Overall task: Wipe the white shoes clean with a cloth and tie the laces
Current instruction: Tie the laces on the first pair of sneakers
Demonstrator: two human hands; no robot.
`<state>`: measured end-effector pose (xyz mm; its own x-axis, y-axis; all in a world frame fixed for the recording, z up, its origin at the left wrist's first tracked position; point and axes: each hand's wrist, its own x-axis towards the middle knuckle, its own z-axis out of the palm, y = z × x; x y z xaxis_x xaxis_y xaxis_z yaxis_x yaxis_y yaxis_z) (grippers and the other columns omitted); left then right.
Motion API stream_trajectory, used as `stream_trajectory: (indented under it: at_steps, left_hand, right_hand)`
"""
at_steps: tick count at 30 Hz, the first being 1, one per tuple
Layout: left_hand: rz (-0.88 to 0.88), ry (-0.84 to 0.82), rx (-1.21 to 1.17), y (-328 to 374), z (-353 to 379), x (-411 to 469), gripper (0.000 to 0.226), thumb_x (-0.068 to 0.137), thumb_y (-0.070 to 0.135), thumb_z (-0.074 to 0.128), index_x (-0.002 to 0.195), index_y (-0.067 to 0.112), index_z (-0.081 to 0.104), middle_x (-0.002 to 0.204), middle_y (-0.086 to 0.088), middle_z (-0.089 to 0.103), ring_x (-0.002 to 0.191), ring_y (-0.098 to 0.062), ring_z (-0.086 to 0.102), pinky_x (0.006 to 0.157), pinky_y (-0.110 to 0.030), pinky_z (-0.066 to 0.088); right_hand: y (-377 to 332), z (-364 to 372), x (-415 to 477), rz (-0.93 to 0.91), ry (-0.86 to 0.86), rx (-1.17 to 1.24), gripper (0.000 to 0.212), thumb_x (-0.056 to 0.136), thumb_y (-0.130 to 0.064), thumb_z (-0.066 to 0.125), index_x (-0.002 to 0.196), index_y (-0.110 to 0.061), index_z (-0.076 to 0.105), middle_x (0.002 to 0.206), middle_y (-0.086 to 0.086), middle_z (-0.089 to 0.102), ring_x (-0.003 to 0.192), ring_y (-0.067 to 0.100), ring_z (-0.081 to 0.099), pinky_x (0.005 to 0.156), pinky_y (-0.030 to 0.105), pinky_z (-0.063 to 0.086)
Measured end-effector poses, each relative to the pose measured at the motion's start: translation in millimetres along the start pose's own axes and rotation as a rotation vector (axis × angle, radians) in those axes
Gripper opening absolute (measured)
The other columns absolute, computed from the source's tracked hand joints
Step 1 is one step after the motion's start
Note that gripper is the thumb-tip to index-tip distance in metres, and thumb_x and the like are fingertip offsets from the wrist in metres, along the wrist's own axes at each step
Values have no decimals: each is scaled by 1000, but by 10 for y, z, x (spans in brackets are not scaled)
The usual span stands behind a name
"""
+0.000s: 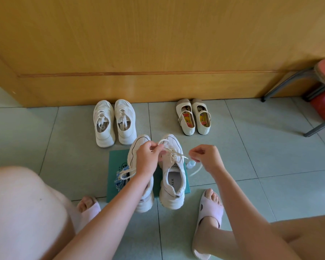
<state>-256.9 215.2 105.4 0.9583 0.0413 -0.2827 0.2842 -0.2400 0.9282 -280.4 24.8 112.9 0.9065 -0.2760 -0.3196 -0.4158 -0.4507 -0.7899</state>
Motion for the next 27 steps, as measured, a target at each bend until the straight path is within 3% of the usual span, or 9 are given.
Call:
stream_trajectory:
  at_steps: [4,6,8,11,14,18,20,24,27]
  left_hand:
    - [-11,63,80,-60,-212,-17,16,91,12,59,86,-3,63,66,-9,69,57,-18,69,56,-31,58]
    - [14,63,204,-89,-236,-77,13,91,14,59,92,1,59,66,-7,67,53,-19,65,51,-34,57]
    - [106,95,322,-125,-225,-108,20,88,17,64,100,10,49,70,-4,65,55,-19,63,52,-38,55]
    - [374,30,464,-146,-177,-136,27,87,18,64,108,14,48,87,4,60,74,-11,60,66,-22,49]
    - [625,-211,681,-198,-82,-167,22,90,22,59,111,15,59,110,4,59,103,-10,54,89,-17,39]
    - [576,-294,714,-299,-51,-150,31,94,36,51,116,16,58,115,3,62,101,-13,59,87,-24,47]
    - [579,-290,736,-293,-65,-130,30,94,36,51,113,15,62,108,2,64,94,-14,61,79,-20,44]
    - [482,-258,767,-229,-146,-34,24,95,25,51,98,8,67,87,-2,60,77,-14,55,66,-18,36]
    - [456,-294,897,-182,-193,15,29,96,32,48,89,8,63,79,1,55,74,-16,55,65,-26,43]
  right_hand:
    - [217,-71,11,170,16,-241,13,85,-5,64,74,-11,65,66,0,63,53,11,53,59,28,52]
    - [242,-50,-19,175,-69,-237,8,90,-10,60,86,-5,65,71,4,63,52,13,53,52,24,50]
    - [207,16,-41,158,-171,-224,17,94,-21,54,100,-6,60,82,6,64,51,13,55,43,19,46]
    - [131,97,-42,140,-256,-231,30,97,-32,47,106,-6,58,91,7,65,54,13,57,49,20,48]
    - [99,125,-37,95,-296,-256,28,94,-32,53,104,-8,61,87,7,64,56,12,57,53,20,50]
    - [49,134,-52,30,-309,-258,18,88,-26,64,94,-9,64,73,-2,62,48,3,50,44,11,40]
    - [69,114,-50,-1,-241,-251,10,86,-20,66,86,-10,66,67,-3,61,41,-2,47,43,8,36]
    - [165,44,-47,80,-95,-288,13,85,-20,67,72,-18,63,63,-4,63,49,6,48,52,23,43]
    - [178,32,-75,132,-72,-390,13,86,-25,66,74,-19,64,67,-5,63,50,5,48,47,20,35]
